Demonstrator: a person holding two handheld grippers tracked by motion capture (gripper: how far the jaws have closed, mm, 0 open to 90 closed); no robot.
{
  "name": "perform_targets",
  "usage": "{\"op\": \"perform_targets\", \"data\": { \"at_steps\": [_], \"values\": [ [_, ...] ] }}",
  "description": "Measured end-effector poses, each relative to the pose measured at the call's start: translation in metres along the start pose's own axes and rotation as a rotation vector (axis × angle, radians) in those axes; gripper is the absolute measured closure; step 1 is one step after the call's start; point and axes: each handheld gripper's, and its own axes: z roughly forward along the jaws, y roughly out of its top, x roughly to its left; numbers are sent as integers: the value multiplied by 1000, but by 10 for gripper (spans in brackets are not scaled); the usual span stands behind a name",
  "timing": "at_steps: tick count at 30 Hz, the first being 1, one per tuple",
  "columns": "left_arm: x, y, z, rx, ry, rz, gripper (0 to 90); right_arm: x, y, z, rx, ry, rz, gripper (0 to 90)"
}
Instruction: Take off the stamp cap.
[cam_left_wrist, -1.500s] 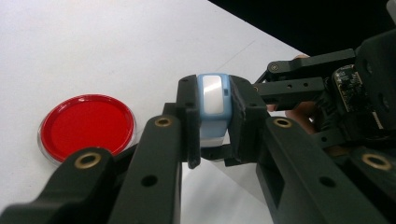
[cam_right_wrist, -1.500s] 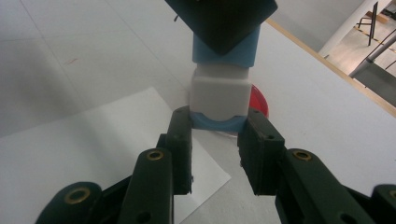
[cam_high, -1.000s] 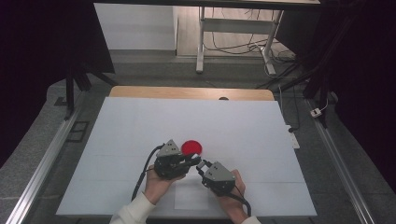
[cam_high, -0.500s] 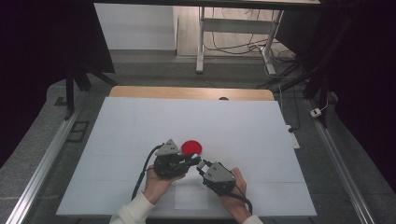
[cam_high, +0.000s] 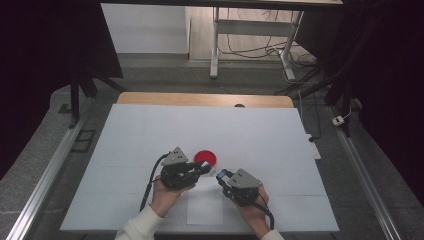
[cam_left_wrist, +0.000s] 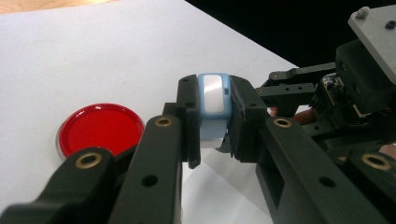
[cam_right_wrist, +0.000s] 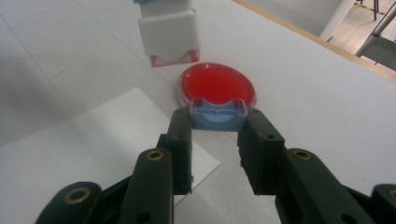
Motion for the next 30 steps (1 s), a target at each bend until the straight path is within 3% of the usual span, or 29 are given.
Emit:
{"op": "perform_targets", "data": {
  "at_steps": [14, 30],
  "values": [
    [1, 0, -2, 2, 5, 5, 755, -15, -8, -13, -2, 11, 9, 656],
    [3, 1, -5, 2, 18, 13, 755, -48, -28, -43, -3, -33, 40, 655]
  ]
}}
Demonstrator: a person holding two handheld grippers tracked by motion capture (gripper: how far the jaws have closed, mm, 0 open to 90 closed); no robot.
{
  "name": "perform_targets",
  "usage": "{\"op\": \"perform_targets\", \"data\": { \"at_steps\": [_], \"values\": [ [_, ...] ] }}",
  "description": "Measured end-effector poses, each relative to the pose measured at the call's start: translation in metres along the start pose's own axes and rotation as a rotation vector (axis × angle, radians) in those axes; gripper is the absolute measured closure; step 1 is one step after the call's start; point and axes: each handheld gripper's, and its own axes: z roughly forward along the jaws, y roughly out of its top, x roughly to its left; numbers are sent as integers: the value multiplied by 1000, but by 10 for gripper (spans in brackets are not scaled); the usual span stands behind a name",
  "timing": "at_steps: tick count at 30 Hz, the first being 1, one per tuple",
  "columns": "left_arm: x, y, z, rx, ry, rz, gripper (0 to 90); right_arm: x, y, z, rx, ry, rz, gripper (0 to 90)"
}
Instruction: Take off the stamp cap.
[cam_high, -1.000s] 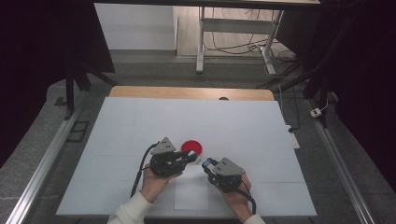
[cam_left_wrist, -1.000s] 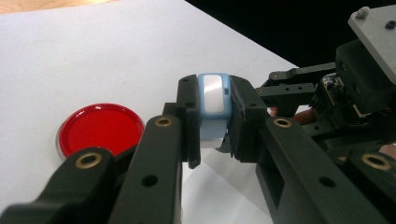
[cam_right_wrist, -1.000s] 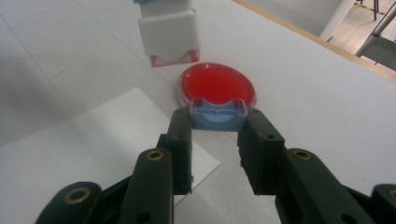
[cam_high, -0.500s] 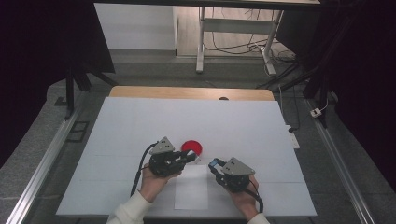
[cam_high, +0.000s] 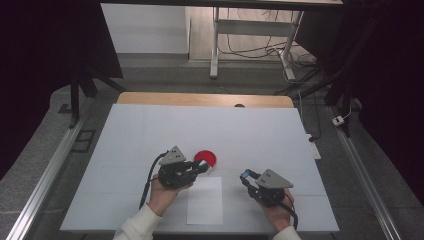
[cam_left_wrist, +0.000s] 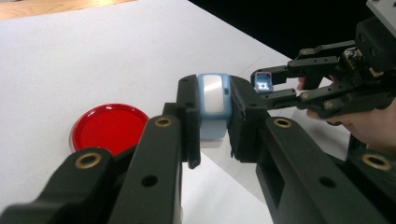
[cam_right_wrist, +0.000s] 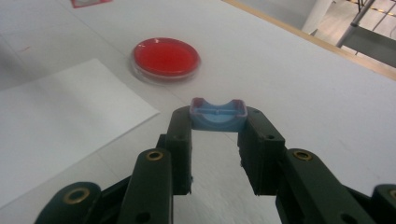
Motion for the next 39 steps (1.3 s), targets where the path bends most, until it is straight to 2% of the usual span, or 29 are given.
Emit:
{"op": "perform_targets", "data": {
  "at_steps": [6, 13, 23, 26, 31, 39],
  "values": [
    [1, 1, -2, -4, 2, 0, 754, -13, -7, -13, -1, -26, 9, 655],
    [2, 2, -5, -11, 7, 1, 754, -29, -16, -30, -15, -68, 42, 655],
    [3, 4, -8, -13, 18, 8, 754, -47, -28, -49, -10, -122, 50, 654],
    [3, 4, -8, -13, 19, 10, 754, -53, -32, -54, -14, -140, 67, 654],
    [4, 5, -9, -13, 22, 14, 754, -58, -35, -56, -19, -146, 82, 654],
    [5, 6, -9, -11, 32, 21, 754, -58, -34, -54, -17, -141, 76, 654]
  ]
}}
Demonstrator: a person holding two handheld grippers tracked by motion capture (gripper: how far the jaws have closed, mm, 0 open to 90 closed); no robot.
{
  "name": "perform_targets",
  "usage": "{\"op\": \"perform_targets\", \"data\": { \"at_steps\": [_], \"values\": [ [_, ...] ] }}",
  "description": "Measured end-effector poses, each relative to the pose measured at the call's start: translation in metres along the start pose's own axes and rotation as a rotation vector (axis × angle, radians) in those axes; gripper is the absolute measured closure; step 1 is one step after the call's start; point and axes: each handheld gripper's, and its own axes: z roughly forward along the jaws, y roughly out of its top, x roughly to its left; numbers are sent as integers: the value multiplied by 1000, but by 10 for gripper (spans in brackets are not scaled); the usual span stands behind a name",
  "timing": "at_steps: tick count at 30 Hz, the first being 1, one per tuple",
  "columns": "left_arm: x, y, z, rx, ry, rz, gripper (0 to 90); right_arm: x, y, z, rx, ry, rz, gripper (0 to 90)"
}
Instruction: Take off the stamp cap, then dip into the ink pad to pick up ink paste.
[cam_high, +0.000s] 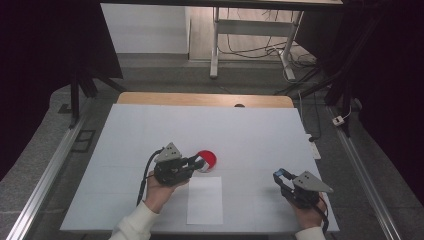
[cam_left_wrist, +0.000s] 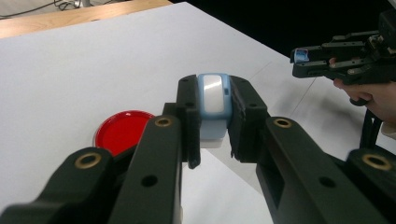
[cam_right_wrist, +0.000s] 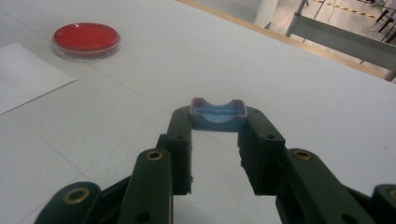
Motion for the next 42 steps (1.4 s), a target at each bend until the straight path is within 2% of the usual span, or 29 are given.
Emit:
{"op": "perform_targets", "data": {
  "at_steps": [9, 12, 16, 24, 42],
  "values": [
    [0, 1, 0, 1, 2, -1, 754, 0, 1, 2, 6, 2, -6, 654],
    [-1, 5, 0, 6, 10, 18, 754, 0, 0, 1, 7, 1, -4, 654],
    [0, 9, -2, 0, 18, 23, 754, 0, 0, 0, 1, -2, 0, 654],
    [11, 13, 0, 3, 22, 4, 754, -1, 0, 1, 2, -4, 2, 654],
    [26, 28, 18, 57, 65, 37, 754, 0, -1, 2, 10, -2, -2, 654]
  ]
}}
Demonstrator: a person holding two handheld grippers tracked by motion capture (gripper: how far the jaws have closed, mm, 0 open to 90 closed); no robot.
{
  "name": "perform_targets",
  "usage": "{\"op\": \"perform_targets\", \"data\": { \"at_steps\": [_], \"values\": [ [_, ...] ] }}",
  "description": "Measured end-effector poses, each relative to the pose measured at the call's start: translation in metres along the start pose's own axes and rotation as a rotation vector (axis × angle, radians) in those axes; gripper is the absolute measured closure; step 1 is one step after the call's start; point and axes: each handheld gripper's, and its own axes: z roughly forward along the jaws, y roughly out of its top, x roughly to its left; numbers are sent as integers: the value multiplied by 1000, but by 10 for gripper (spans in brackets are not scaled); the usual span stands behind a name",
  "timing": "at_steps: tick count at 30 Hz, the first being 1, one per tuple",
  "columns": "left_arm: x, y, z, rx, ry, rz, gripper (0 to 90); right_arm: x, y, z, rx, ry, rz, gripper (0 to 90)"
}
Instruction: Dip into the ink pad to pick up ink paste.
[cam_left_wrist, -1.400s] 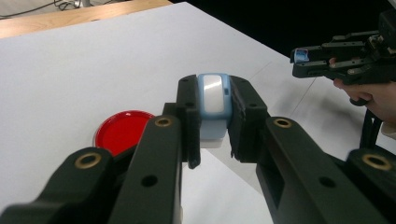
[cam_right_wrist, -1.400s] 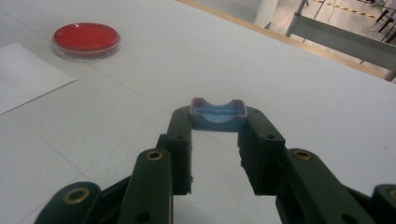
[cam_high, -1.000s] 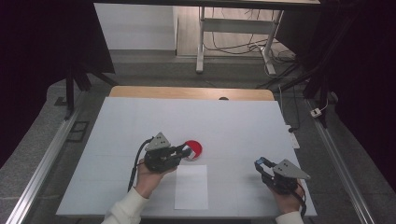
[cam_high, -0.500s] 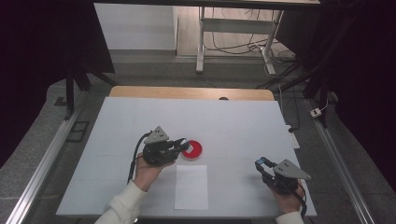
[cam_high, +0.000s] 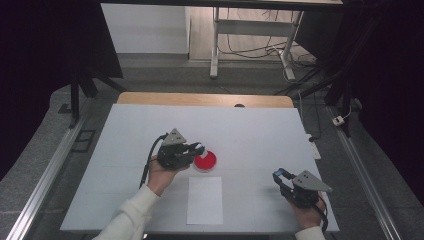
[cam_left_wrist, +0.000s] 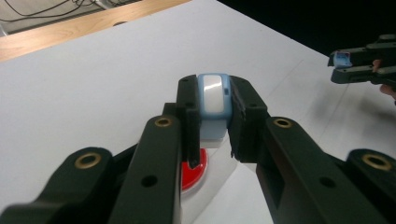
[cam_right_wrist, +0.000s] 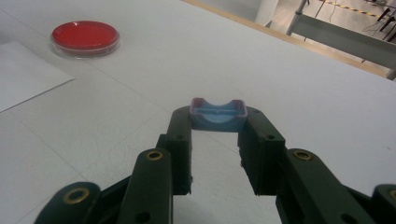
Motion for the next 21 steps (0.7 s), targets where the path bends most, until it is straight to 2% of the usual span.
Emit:
{"op": "perform_targets", "data": {
  "at_steps": [14, 21],
  "values": [
    [19, 8, 22, 56, 45, 15, 754, 0, 0, 1, -2, 8, -1, 654],
    [22, 4, 39, 124, 42, 38, 754, 1, 0, 1, 2, 7, -3, 654]
  ]
}}
